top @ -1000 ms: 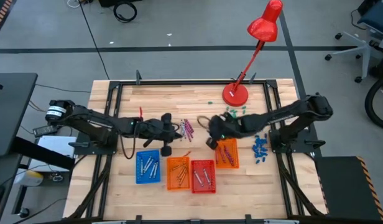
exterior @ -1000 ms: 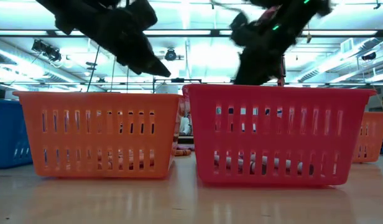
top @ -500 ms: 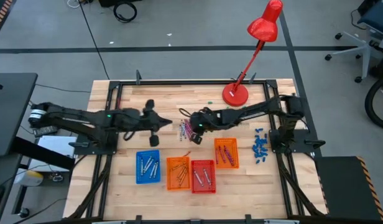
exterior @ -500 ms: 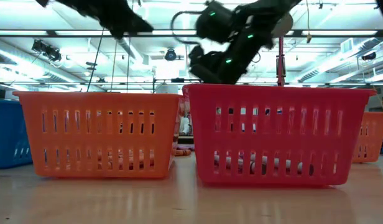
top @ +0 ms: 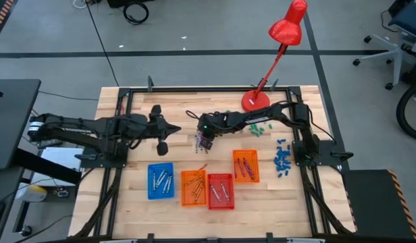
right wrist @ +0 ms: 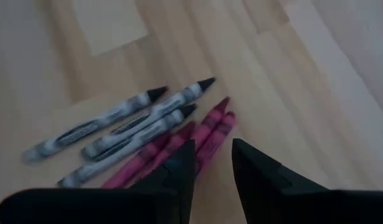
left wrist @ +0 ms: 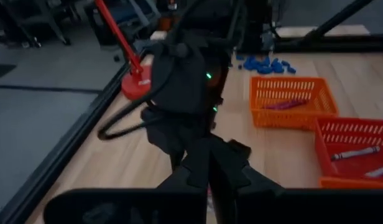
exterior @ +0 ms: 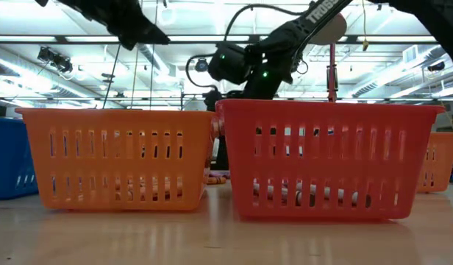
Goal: Sort crayons
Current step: Put the red crayon into the right orange bin
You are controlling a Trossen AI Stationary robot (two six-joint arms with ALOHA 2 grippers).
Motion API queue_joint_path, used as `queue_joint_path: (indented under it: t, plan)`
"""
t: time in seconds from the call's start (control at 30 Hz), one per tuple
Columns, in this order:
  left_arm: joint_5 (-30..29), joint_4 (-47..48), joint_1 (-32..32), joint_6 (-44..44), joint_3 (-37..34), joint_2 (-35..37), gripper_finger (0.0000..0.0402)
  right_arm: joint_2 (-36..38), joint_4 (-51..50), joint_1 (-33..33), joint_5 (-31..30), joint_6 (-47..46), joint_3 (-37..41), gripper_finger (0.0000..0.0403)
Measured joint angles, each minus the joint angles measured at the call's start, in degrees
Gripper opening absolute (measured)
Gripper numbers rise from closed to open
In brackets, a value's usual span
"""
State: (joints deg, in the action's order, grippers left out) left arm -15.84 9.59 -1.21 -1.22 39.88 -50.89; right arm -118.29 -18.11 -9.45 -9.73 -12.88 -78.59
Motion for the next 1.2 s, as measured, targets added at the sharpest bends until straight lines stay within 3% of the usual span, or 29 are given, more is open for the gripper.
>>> queue_joint_path:
  t: [0.43, 0.6, 0.77, 0.9, 1.07, 1.2]
  plan:
    - [0.0, 1.59, -0.02, 0.64, 0.0, -0.02, 0.0007, -0.73, -3.49, -1.51, 0.95, -0.64, 0.39, 0.0111]
    - [0.0, 1.59, -0.02, 0.64, 0.0, -0.02, 0.0007, -0.46, -6.12, -2.44, 6.27, -1.06, 0.3, 0.011]
    - [0.0, 1.61, 0.02, 0.64, 0.0, -0.02, 0.0007, -0.31, -7.19, -2.69, 6.94, -1.04, 0.9, 0.0108]
    - [0.0, 2.19, 0.02, 1.05, 0.0, -0.02, 0.0007, -0.29, -8.76, -2.37, 7.0, -0.59, 0.9, 0.0082]
    - [0.0, 2.75, 0.02, 1.54, 0.0, -0.02, 0.0007, -0.25, -9.21, -2.14, 7.05, 0.08, 0.94, 0.0022]
    - [0.0, 2.73, 0.02, 1.65, 0.0, -0.02, 0.0007, -0.02, -9.23, -2.12, 6.59, -0.18, 1.03, 0.0017]
